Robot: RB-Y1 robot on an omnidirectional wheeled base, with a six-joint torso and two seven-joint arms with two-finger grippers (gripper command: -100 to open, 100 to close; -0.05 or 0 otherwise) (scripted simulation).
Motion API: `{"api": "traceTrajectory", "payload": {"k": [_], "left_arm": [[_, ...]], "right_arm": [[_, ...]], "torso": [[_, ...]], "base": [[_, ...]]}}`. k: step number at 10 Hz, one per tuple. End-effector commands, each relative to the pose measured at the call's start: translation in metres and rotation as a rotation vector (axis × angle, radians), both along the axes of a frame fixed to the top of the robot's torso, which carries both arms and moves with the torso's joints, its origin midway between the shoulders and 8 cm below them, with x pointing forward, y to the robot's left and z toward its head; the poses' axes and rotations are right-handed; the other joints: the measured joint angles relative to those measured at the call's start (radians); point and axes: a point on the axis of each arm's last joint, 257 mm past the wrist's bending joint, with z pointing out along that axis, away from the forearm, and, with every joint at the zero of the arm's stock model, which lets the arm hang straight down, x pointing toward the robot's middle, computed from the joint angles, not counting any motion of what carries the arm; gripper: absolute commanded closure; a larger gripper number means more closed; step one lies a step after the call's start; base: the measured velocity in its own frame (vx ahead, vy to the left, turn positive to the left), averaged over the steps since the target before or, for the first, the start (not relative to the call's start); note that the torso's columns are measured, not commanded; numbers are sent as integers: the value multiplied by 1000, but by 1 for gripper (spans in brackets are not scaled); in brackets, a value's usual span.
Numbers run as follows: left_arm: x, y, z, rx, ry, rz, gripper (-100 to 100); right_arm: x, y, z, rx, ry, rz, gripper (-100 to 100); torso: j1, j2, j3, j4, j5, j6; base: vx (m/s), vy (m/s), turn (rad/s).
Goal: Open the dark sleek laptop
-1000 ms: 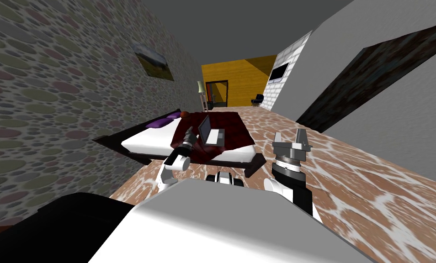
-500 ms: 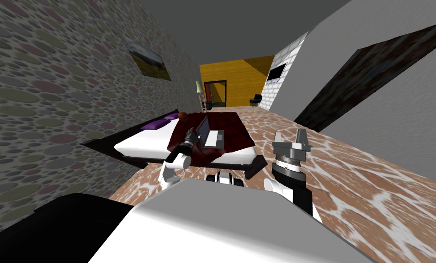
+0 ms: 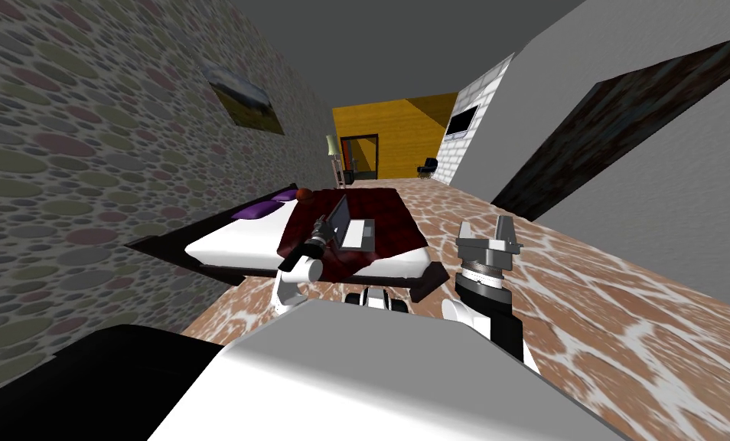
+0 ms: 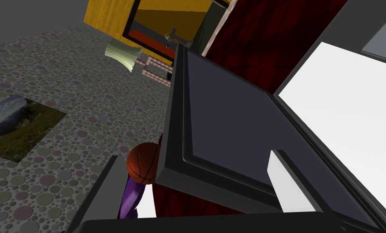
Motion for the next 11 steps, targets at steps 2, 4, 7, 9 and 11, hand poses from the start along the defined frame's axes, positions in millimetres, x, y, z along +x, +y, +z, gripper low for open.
{"api": "traceTrajectory", "payload": {"k": [2,4,7,9,11], "left_arm": [[-1,1,2,0,-1,2,100],[4,7,-3,116,5,12,100],[10,14,-7,234,11,20,100],[13,19,-10,313,14,26,100],[17,23,-13,393,17,30,100]], "right_arm": [[0,0,0,0,0,0,0],[0,0,0,0,0,0,0],[0,0,0,0,0,0,0],[0,0,0,0,0,0,0],[0,0,0,0,0,0,0]], "torso": [[0,-3,-2,-1,0,0],[-3,-1,0,-3,1,2],[-6,-5,-3,-5,0,4],[-2,-5,-3,-4,1,2],[2,-2,-1,-1,1,-1]], "base": [[35,3,-1],[-22,-87,-28],[-37,-121,-30],[-23,-110,-45],[-17,-109,-37]]}}
